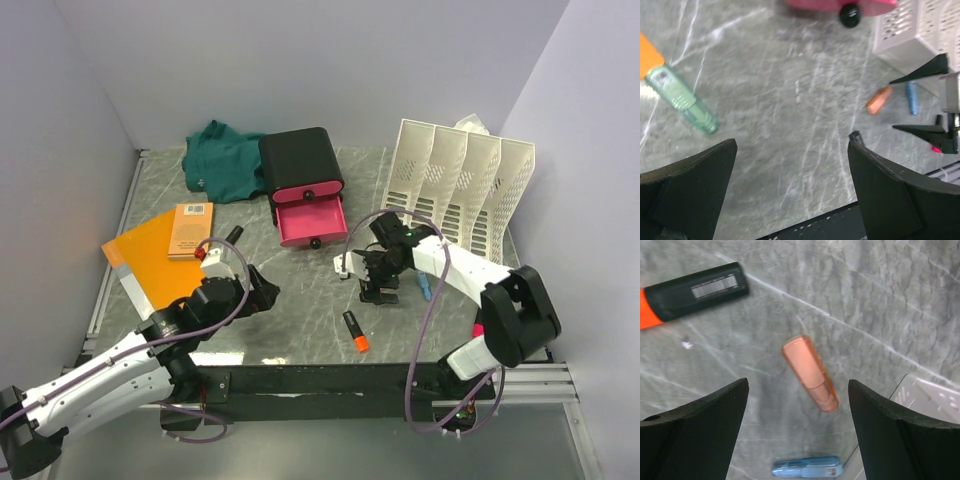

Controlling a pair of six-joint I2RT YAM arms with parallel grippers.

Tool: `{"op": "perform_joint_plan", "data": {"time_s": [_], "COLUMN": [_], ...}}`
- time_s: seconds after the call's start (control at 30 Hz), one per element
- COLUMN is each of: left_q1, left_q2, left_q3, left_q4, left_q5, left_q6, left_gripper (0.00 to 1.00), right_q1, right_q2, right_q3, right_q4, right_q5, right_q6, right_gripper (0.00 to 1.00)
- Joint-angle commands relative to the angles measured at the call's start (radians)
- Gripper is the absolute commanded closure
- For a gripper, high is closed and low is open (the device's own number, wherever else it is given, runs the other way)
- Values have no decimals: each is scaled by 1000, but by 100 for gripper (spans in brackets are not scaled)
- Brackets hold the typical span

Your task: Organize the desk

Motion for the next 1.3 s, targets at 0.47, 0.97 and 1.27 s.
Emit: {"op": "perform_joint_plan", "data": {"time_s": [0.47,0.97,1.27], "left_q1": [4,4,4], "left_q2": [-107,-138,-87], "left_q3": [-66,-70,-66], "left_q4": [-110,-222,-215], "left_q5": [-80,-164,-180], "left_q6": [-192,-341,-362], "left_gripper": [1,1,1], "right_q1": [58,112,229], "right_q2": [218,106,267], "right_q3": [71,377,701], "right_q4": [59,-53,111], "right_q5": [155,100,345], "right_q6": [-47,145,364], "right_gripper": [44,100,93]}}
